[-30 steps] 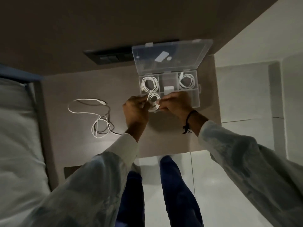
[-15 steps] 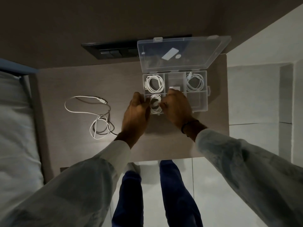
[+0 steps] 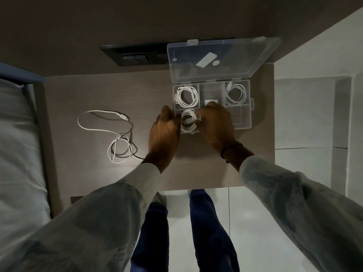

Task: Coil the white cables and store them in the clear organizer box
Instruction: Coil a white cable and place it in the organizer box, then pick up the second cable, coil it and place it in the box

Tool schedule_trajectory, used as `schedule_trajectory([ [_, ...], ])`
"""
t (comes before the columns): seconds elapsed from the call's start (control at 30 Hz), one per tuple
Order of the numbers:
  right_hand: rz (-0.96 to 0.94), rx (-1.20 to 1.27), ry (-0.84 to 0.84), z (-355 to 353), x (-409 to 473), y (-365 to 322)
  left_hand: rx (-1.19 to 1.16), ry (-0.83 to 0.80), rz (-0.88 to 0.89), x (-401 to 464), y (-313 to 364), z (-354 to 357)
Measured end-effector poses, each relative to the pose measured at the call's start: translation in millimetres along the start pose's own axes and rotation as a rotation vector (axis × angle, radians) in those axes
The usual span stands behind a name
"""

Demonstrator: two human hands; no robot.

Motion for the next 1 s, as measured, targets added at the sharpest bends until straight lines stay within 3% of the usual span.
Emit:
schedule_trajectory([
  [0.3, 0.076, 0.131, 0.106, -7, -4, 3, -0.365, 0.178, -0.165, -2, -25, -15],
  [0.43, 0.032, 0.196, 0.118, -3, -20, -13, -0.332, 0.175, -0.133, -17, -34, -21],
  [0.6, -0.121, 0.345, -0.034, 31, -19, -101, -0.159, 0.198, -0.149, -39, -99, -84],
  [0.7, -0.039, 0.458, -0.187, 69, -4, -140, 0.013, 0.187, -0.1, -50, -130, -108],
  [0.77, 0.007, 0.532, -0.186, 79, 8, -157, 0.096, 0.173, -0.064, -59, -145, -116],
  [0.9, 0.023, 0.333, -0.172, 87, 12, -164, 0.132, 0.148, -0.078, -85, -169, -112],
  [1.0, -0.028, -0.153, -0.285, 100, -17, -156, 0.054, 0.159, -0.065, -113, -165, -96],
])
Point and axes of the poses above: each hand's wrist, its own x-axis towards the middle knuckle, its own z-axis out of the palm, y = z × x, the point moved 8 cm from there along x, towards the middle knuckle, and after that the axes turned 11 degrees about -y, right-handed, at the moved point
